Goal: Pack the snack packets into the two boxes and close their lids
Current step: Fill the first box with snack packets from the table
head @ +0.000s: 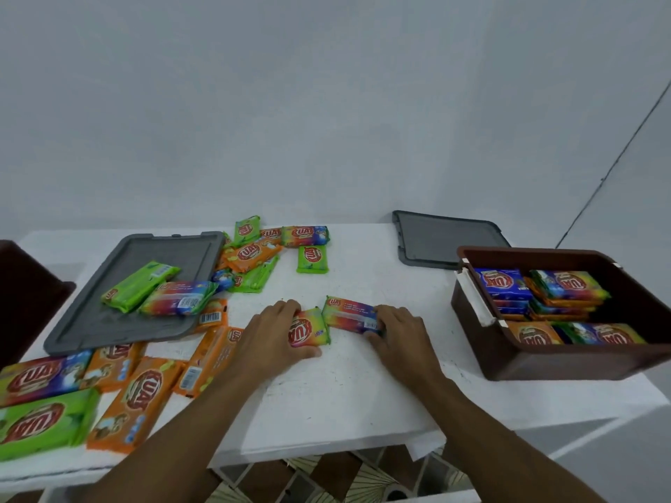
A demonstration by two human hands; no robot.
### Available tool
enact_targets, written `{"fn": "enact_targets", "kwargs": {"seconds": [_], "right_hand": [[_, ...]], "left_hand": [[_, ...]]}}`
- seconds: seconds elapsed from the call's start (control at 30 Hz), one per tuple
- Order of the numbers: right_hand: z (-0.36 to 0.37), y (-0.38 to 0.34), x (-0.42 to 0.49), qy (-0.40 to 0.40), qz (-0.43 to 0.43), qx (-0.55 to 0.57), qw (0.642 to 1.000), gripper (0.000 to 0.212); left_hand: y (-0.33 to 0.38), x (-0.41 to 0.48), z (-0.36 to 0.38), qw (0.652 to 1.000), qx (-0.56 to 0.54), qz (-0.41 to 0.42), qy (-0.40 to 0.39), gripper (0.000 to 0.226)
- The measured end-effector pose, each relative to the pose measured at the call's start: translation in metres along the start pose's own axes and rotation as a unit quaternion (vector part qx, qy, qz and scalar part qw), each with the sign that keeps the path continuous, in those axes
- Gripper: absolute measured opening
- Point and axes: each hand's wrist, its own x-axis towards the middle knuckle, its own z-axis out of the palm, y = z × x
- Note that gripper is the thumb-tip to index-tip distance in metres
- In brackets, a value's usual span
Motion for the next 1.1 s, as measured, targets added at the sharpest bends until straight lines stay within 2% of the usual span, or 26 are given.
{"fn": "enact_targets", "kwargs": {"seconds": [0.1,0.17,0.23,0.3,0.47,0.5,0.57,0.63,0.73,0.83,0.97,1.1], "right_hand": [[-0.012,-0.008,-0.001,0.019,0.049,0.086,0.995,0.012],[-0.026,-0.011,0.004,0.005,0.109,0.154,0.982,0.021],[-0.035,-0.012,0.012,-0.035,0.162,0.213,0.963,0.035],[-0.037,-0.013,0.019,-0.092,0.180,0.251,0.947,0.048],[-0.029,-0.023,0.030,-0.162,0.154,0.103,0.969,0.072],[-0.031,-0.026,0.032,-0.182,0.150,0.076,0.969,0.070],[-0.040,-0.035,0.035,-0.207,0.120,0.032,0.970,0.049],[-0.057,-0.043,0.035,-0.204,0.049,-0.046,0.977,0.036],[-0.101,-0.047,0.034,-0.186,-0.014,-0.115,0.976,0.036],[-0.154,-0.031,0.032,-0.170,-0.018,-0.109,0.979,0.037],[-0.228,0.017,0.024,-0.126,-0.013,-0.007,0.992,0.027],[-0.290,0.092,0.012,-0.116,0.013,-0.002,0.993,0.014]], "left_hand": [[-0.005,0.001,-0.004,1.000,-0.007,-0.006,0.005,0.089],[-0.010,0.005,-0.011,1.000,-0.024,-0.016,0.003,0.084],[-0.011,0.010,-0.017,0.999,-0.041,-0.018,-0.015,0.067],[-0.012,0.013,-0.020,0.998,-0.063,-0.006,-0.019,0.050],[-0.011,0.018,-0.024,0.997,-0.080,0.007,-0.005,0.035],[-0.009,0.019,-0.025,0.997,-0.079,0.006,-0.007,0.034],[-0.005,0.023,-0.029,0.996,-0.087,0.007,-0.004,0.030],[0.002,0.028,-0.036,0.994,-0.107,0.013,0.011,0.021],[0.028,0.040,-0.049,0.991,-0.123,0.040,0.043,0.021],[0.076,0.050,-0.059,0.986,-0.134,0.072,0.060,0.027],[0.151,0.065,-0.061,0.980,-0.144,0.111,0.078,0.018],[0.229,0.083,-0.055,0.984,-0.122,0.131,0.019,0.022]]}}
